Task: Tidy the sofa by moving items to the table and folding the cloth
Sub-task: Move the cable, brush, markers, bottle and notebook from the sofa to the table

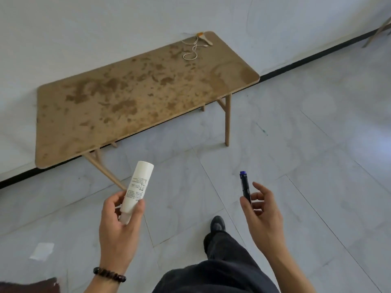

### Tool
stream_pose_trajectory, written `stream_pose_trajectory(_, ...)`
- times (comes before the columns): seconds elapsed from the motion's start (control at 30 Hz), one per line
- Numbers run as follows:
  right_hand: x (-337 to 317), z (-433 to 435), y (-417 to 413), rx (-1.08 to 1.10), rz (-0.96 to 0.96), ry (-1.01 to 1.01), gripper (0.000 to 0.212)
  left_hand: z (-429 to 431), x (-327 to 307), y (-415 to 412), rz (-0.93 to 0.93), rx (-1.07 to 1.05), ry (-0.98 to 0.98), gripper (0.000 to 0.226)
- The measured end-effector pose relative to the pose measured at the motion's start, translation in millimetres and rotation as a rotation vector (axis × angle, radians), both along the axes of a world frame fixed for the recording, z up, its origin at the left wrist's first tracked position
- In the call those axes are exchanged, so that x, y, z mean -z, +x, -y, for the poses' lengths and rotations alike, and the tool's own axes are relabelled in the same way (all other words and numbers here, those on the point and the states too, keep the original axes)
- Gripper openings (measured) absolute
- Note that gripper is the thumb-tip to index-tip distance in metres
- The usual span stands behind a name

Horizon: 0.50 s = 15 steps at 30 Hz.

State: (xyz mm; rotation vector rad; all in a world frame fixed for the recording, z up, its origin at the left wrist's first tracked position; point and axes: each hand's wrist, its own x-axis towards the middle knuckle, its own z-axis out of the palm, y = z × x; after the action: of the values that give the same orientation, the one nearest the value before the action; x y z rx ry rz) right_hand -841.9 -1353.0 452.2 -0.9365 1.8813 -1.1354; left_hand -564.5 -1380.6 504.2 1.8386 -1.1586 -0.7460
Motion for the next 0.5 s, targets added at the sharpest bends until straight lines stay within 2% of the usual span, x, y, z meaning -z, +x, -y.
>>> stream_pose_trajectory(0.17, -33, 157, -20, -0.177, -0.076, 0.0, 0.044, 109, -17, -19, -0.026, -0.12, -0.01, 0.036)
stream_pose_trajectory(0.3, -31, 262, -29, -0.253, -0.119, -0.006, 0.044, 192, -1, -34, -0.065, -0.183, 0.009, 0.033)
stream_pose_trajectory(0.5, -6, 409, -38, -0.227, -0.154, 0.043, 0.042, 343, 36, -53, -0.146, -0.175, 0.063, 0.032)
